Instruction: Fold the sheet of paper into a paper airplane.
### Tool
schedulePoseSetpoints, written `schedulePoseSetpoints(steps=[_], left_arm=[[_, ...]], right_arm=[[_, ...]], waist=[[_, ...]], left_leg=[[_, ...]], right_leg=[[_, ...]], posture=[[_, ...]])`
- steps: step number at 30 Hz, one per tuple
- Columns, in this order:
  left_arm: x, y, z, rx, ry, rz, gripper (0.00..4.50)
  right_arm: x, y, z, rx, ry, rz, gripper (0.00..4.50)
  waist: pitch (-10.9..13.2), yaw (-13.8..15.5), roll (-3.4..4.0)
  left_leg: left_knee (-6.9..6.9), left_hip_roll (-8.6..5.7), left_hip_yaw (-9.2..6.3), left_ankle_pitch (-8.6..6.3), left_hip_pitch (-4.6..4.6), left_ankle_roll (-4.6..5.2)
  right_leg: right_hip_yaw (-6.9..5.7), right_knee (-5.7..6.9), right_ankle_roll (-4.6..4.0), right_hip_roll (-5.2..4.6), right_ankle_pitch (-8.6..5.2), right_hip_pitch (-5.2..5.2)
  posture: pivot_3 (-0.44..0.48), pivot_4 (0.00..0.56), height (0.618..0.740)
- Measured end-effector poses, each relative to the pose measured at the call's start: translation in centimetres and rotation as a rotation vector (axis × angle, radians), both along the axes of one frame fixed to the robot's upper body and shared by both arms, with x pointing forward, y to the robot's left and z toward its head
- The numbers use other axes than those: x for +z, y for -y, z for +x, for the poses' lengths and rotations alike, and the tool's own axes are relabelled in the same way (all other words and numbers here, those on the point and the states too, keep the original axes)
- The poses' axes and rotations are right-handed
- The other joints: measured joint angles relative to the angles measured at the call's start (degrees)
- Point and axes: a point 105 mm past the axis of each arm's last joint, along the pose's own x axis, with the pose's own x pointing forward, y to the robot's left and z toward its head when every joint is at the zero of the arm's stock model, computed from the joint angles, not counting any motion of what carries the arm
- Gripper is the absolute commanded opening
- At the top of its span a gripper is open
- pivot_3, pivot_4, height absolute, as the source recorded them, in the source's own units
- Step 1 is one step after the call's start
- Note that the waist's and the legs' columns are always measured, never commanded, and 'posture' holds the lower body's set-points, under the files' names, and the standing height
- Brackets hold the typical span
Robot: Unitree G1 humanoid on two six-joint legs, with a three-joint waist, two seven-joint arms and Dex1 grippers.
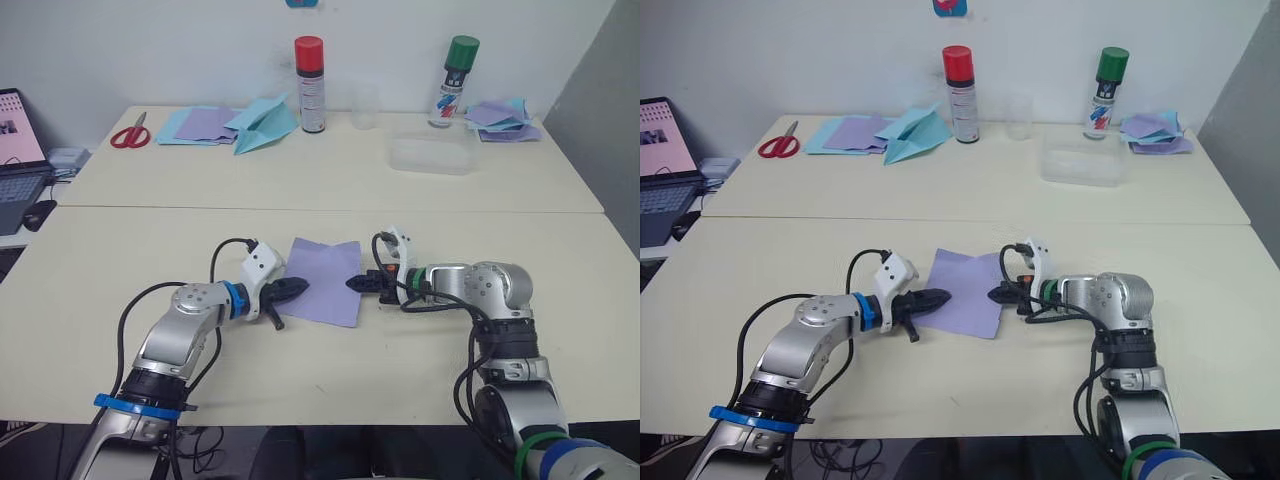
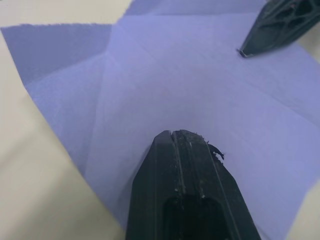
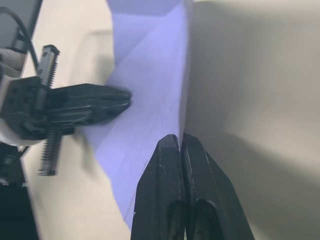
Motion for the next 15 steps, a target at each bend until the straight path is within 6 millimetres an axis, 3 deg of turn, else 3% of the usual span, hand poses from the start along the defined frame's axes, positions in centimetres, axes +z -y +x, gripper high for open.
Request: schedulePoseSetpoints(steps=[12,15], left_arm=[[-0.3,0.5,-0.4,-0.004,-0.036,-0.020,0.00],[-0.4,0.5,-0.4,-0.005,-0.029,-0.013,0.00]], right_arm=[[-0.8,0.1,1.2,-0.024,0.078,-0.032,0.02],[-0.9,0.2,1.4,-0.028,0.094,-0.048,0.62]], waist=[[0.00,0.00,0.00],[0.00,0.00,0.00]], left_leg=[[0.40,0.01,-0.03,0.00,0.09,0.01],[0.56,0.01,-0.05,0.00,0.09,0.02]], right_leg=[[-0.02,0.00,0.26,-0.01,0.12,0.27],[-0.03,0.00,0.32,-0.01,0.12,0.35]], posture=[[0.000,0.150,0.740],[0.000,0.150,0.740]])
